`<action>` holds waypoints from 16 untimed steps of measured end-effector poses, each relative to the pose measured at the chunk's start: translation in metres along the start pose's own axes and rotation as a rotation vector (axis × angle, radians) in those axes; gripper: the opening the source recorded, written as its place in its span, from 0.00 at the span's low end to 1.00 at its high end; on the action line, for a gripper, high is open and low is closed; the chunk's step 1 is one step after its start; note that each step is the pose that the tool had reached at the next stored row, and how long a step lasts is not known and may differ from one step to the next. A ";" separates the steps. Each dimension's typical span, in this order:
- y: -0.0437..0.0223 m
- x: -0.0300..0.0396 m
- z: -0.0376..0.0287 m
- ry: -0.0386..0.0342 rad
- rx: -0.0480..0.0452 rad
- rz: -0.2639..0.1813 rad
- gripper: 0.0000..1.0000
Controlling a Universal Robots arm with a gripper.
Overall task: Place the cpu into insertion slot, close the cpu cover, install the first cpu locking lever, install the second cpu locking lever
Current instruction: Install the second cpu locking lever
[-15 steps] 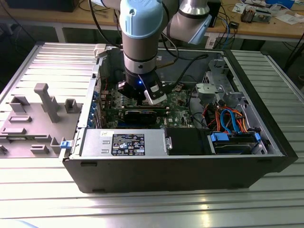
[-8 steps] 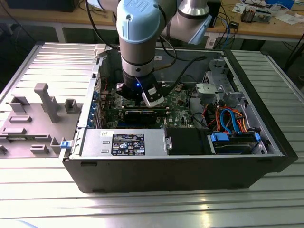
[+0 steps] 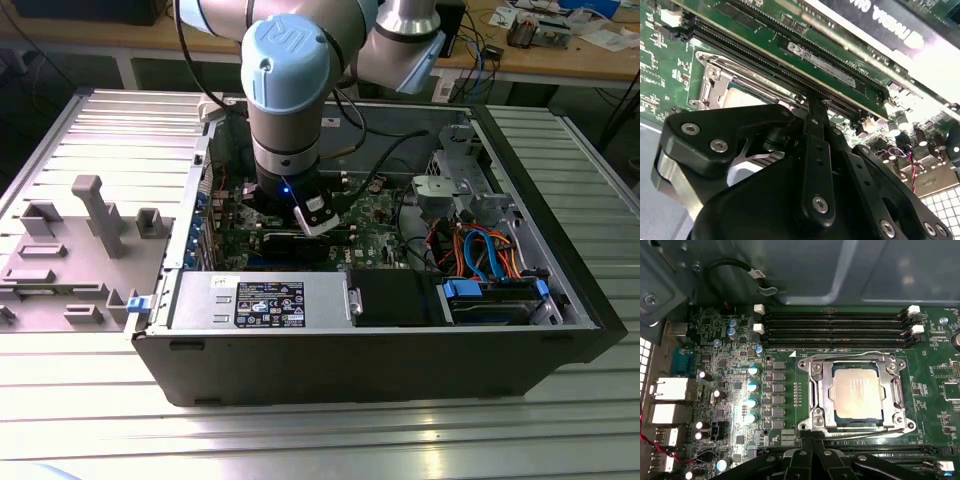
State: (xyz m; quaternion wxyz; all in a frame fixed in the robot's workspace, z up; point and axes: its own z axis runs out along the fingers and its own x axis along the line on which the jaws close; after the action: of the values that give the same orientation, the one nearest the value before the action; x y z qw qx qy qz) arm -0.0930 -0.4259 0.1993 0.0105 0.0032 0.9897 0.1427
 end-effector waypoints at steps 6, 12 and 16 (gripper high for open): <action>0.0063 0.0051 0.0051 -0.0004 -0.0119 0.002 0.11; 0.0078 0.0054 0.0026 -0.0008 -0.0127 0.002 0.11; 0.0118 0.0052 -0.0116 -0.0005 -0.0119 0.002 0.11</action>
State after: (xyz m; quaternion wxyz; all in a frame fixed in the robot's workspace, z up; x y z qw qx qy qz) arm -0.0984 -0.4178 0.2137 0.0106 0.0042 0.9888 0.1486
